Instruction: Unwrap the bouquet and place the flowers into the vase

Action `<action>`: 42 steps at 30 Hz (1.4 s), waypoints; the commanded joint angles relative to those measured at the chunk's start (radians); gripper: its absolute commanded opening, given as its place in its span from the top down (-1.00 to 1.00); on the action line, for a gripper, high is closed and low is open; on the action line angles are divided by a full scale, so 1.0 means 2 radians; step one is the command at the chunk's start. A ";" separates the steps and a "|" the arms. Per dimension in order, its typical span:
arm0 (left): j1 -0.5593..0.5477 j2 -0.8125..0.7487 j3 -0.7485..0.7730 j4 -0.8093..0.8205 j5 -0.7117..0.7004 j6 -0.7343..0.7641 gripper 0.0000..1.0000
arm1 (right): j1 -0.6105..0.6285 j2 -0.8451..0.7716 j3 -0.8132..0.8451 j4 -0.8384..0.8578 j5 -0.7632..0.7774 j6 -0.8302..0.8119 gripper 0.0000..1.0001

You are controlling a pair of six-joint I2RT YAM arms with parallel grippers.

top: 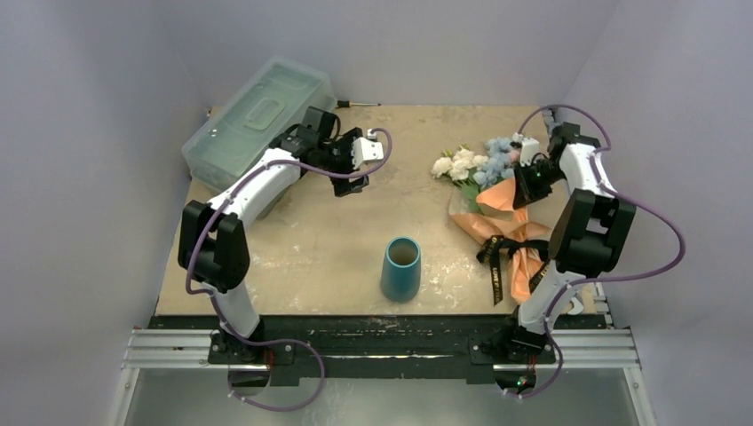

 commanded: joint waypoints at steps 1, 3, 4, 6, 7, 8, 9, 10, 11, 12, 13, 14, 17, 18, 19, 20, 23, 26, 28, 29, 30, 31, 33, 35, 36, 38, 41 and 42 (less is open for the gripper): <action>0.004 -0.009 0.006 0.031 0.005 -0.049 -0.80 | 0.040 0.010 0.055 0.068 -0.059 0.073 1.00; 0.004 -0.003 0.012 0.040 -0.003 -0.062 -0.79 | 0.057 0.032 0.080 0.086 -0.058 0.093 1.00; 0.004 0.002 0.016 0.041 -0.005 -0.066 -0.79 | 0.061 0.046 0.096 0.094 -0.059 0.101 1.00; 0.005 0.011 0.026 0.042 -0.008 -0.076 -0.78 | 0.066 0.075 0.130 0.106 -0.060 0.124 1.00; 0.006 0.015 0.031 0.045 -0.011 -0.083 -0.76 | 0.066 0.089 0.150 0.107 -0.065 0.134 1.00; 0.007 0.020 0.037 0.048 -0.012 -0.092 -0.74 | 0.067 0.110 0.173 0.103 -0.071 0.143 1.00; 0.008 0.026 0.043 0.051 -0.012 -0.104 -0.72 | 0.068 0.124 0.193 0.101 -0.078 0.154 1.00; 0.010 0.032 0.049 0.056 -0.012 -0.116 -0.70 | 0.069 0.134 0.207 0.101 -0.086 0.165 1.00; 0.013 0.038 0.055 0.059 -0.010 -0.129 -0.67 | 0.068 0.140 0.216 0.105 -0.093 0.177 1.00; 0.015 0.045 0.064 0.062 -0.006 -0.141 -0.64 | 0.068 0.143 0.218 0.115 -0.100 0.192 1.00; 0.017 0.054 0.074 0.067 -0.003 -0.153 -0.61 | 0.068 0.143 0.215 0.126 -0.107 0.208 1.00; 0.019 0.061 0.081 0.073 0.000 -0.167 -0.58 | 0.068 0.144 0.210 0.140 -0.116 0.223 1.00; 0.020 0.078 0.098 0.091 0.008 -0.199 -0.49 | 0.068 0.141 0.191 0.172 -0.167 0.277 1.00; 0.020 0.083 0.102 0.093 0.013 -0.200 -0.46 | 0.068 0.139 0.186 0.173 -0.180 0.284 1.00; 0.020 0.088 0.105 0.096 0.018 -0.200 -0.43 | 0.068 0.135 0.179 0.176 -0.196 0.288 1.00; 0.020 0.094 0.110 0.098 0.023 -0.202 -0.40 | 0.068 0.130 0.172 0.179 -0.216 0.292 0.95; 0.019 0.111 0.127 0.095 0.038 -0.203 -0.31 | 0.066 0.112 0.161 0.148 -0.243 0.271 0.07; 0.019 0.117 0.129 0.101 0.059 -0.195 -0.24 | 0.049 0.082 0.145 0.109 -0.226 0.224 -0.63; 0.017 0.117 0.127 0.110 0.077 -0.189 -0.21 | 0.021 0.065 0.128 0.090 -0.220 0.203 -0.87; 0.015 0.118 0.125 0.112 0.084 -0.186 -0.20 | 0.009 0.061 0.126 0.071 -0.219 0.184 -0.89; 0.013 0.119 0.126 0.110 0.092 -0.180 -0.17 | -0.002 0.057 0.126 0.044 -0.214 0.156 -0.90; 0.010 0.120 0.126 0.104 0.101 -0.171 -0.14 | -0.008 0.053 0.123 0.018 -0.206 0.125 -0.87; 0.001 0.122 0.121 0.081 0.108 -0.140 -0.06 | -0.013 0.033 0.100 -0.020 -0.197 0.072 -0.79; -0.007 0.121 0.106 0.064 0.112 -0.108 0.01 | -0.013 0.007 0.056 -0.052 -0.196 0.021 -0.70; -0.010 0.118 0.092 0.065 0.114 -0.100 0.03 | -0.012 -0.005 0.030 -0.055 -0.199 0.012 -0.68; -0.011 0.107 0.059 0.092 0.125 -0.104 0.05 | -0.009 -0.019 -0.010 -0.049 -0.205 0.011 -0.66; -0.012 0.089 0.010 0.135 0.145 -0.097 0.10 | -0.005 -0.033 -0.053 -0.007 -0.213 0.039 -0.62; -0.013 0.084 0.000 0.140 0.150 -0.088 0.12 | -0.003 -0.036 -0.062 0.000 -0.218 0.043 -0.58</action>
